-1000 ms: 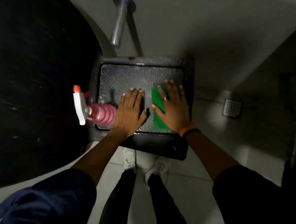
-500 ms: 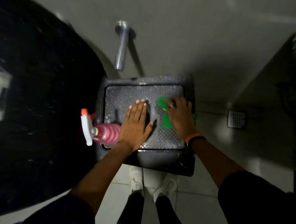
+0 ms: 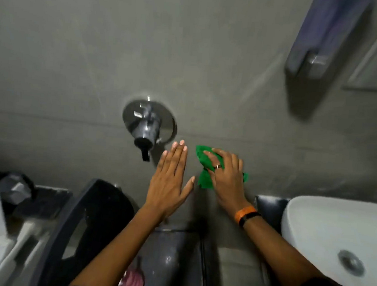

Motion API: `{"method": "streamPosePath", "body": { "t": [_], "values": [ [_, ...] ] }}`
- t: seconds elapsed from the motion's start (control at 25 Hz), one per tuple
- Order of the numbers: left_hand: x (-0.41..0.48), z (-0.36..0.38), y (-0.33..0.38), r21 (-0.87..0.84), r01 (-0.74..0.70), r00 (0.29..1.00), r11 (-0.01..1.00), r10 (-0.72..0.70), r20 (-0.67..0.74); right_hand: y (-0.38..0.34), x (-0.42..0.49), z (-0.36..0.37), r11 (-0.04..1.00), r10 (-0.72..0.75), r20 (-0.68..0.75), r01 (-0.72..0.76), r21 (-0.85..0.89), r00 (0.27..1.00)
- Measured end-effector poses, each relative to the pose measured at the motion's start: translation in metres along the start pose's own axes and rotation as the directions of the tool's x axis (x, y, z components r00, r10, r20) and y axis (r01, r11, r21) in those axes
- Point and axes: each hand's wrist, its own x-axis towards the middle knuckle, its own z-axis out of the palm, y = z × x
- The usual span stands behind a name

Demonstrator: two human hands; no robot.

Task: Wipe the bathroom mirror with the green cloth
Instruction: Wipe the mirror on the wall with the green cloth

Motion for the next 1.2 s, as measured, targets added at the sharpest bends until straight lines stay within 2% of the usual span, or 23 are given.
{"method": "streamPosePath", "body": {
  "t": [0.16, 0.4, 0.6, 0.76, 0.88, 0.92, 0.96, 1.0, 1.08, 1.12, 1.2],
  "values": [
    [0.108, -0.109, 0.021, 0.110, -0.081, 0.970, 0.991, 0.104, -0.219, -0.002, 0.122, -0.091, 0.996, -0.089, -0.277, 0.081, -0.040, 0.957],
    [0.249, -0.254, 0.047, 0.194, -0.128, 0.851, 0.973, 0.208, -0.482, 0.002, 0.283, -0.218, 0.955, -0.281, -0.573, 0.166, -0.245, 0.770],
    [0.335, -0.320, 0.071, 0.292, -0.184, 0.741, 0.939, 0.327, -0.586, 0.035, 0.373, -0.299, 0.885, -0.417, -0.675, 0.103, -0.454, 0.609],
    [0.383, -0.333, 0.106, 0.313, -0.224, 0.659, 0.923, 0.380, -0.649, 0.083, 0.405, -0.362, 0.826, -0.489, -0.683, 0.035, -0.563, 0.542],
    [0.417, -0.333, 0.142, 0.300, -0.266, 0.638, 0.916, 0.401, -0.658, 0.127, 0.442, -0.413, 0.805, -0.526, -0.691, 0.027, -0.593, 0.496],
    [0.430, -0.331, 0.155, 0.302, -0.276, 0.633, 0.912, 0.409, -0.657, 0.141, 0.457, -0.431, 0.818, -0.508, -0.704, 0.020, -0.575, 0.496],
    [0.442, -0.328, 0.167, 0.310, -0.285, 0.628, 0.907, 0.421, -0.654, 0.155, 0.469, -0.444, 0.831, -0.474, -0.703, 0.005, -0.556, 0.531],
    [0.454, -0.324, 0.177, 0.319, -0.289, 0.627, 0.903, 0.430, -0.649, 0.173, 0.479, -0.454, 0.832, -0.431, -0.669, -0.019, -0.554, 0.605],
    [0.475, -0.311, 0.194, 0.327, -0.294, 0.632, 0.898, 0.439, -0.638, 0.205, 0.486, -0.461, 0.793, -0.322, -0.500, -0.060, -0.607, 0.804],
    [0.484, -0.306, 0.200, 0.337, -0.297, 0.636, 0.894, 0.448, -0.629, 0.219, 0.486, -0.460, 0.788, -0.256, -0.430, -0.070, -0.611, 0.866],
    [0.501, -0.296, 0.211, 0.358, -0.318, 0.638, 0.878, 0.477, -0.604, 0.231, 0.489, -0.450, 0.838, -0.189, -0.415, -0.074, -0.540, 0.890]
  ]
}}
